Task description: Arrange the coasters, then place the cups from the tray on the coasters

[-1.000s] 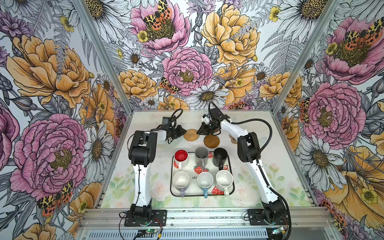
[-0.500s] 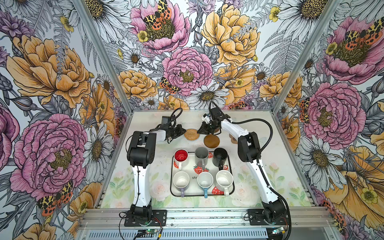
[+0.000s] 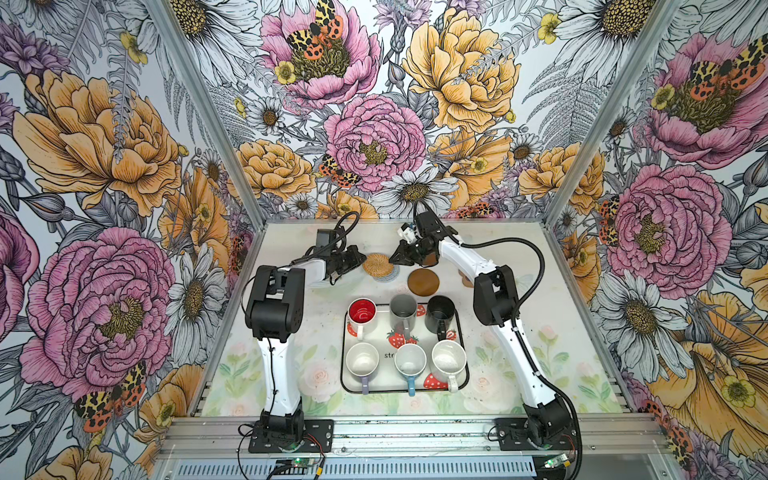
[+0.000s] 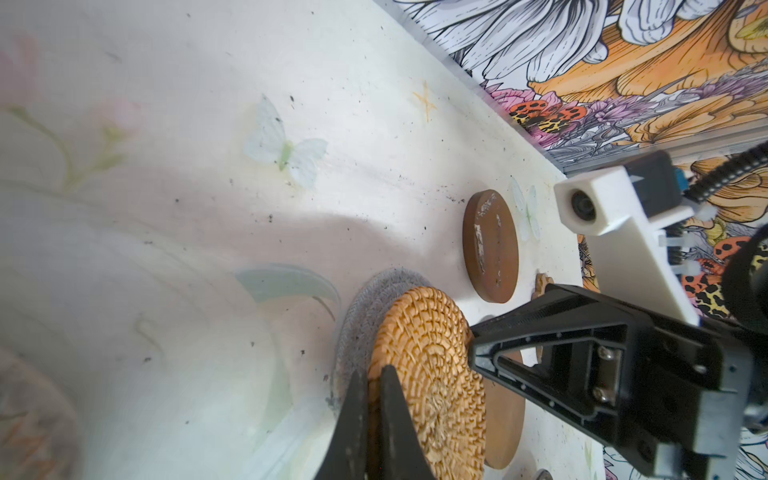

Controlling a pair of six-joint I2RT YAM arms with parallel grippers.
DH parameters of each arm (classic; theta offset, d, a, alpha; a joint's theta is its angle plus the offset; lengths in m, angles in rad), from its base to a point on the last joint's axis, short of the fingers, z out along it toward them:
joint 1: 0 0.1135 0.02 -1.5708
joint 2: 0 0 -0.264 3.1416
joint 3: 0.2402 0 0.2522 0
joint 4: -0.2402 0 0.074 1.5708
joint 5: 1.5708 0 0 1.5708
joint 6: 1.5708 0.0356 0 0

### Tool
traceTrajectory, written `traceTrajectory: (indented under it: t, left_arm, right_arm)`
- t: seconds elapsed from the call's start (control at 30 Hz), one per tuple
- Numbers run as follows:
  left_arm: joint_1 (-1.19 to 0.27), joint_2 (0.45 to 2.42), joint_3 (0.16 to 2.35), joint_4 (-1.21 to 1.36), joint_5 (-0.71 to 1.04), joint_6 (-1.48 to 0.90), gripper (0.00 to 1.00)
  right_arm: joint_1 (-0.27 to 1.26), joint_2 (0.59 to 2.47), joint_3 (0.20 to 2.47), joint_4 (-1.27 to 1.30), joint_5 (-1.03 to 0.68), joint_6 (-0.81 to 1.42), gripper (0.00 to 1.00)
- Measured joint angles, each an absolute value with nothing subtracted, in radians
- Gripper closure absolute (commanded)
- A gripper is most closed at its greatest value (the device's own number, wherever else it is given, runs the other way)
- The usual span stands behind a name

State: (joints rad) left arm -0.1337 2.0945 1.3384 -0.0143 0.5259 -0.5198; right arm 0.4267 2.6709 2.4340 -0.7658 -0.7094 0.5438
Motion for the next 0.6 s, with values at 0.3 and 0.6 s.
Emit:
traceTrajectory:
  t: [0.3,0.6]
  left_arm:
    - [-0.076,2.050,1.272,-0.019,0.542,-0.497,1.00]
    - [-0.027,2.038,1.250,-0.026,0.555,-0.471,1.00]
  right_arm:
    - [0.471,2.677,2.474,-0.765,-0.704,0.569,0.86]
    - [0.505,2.729,2.540,-0.760,-0.704,0.595,0.84]
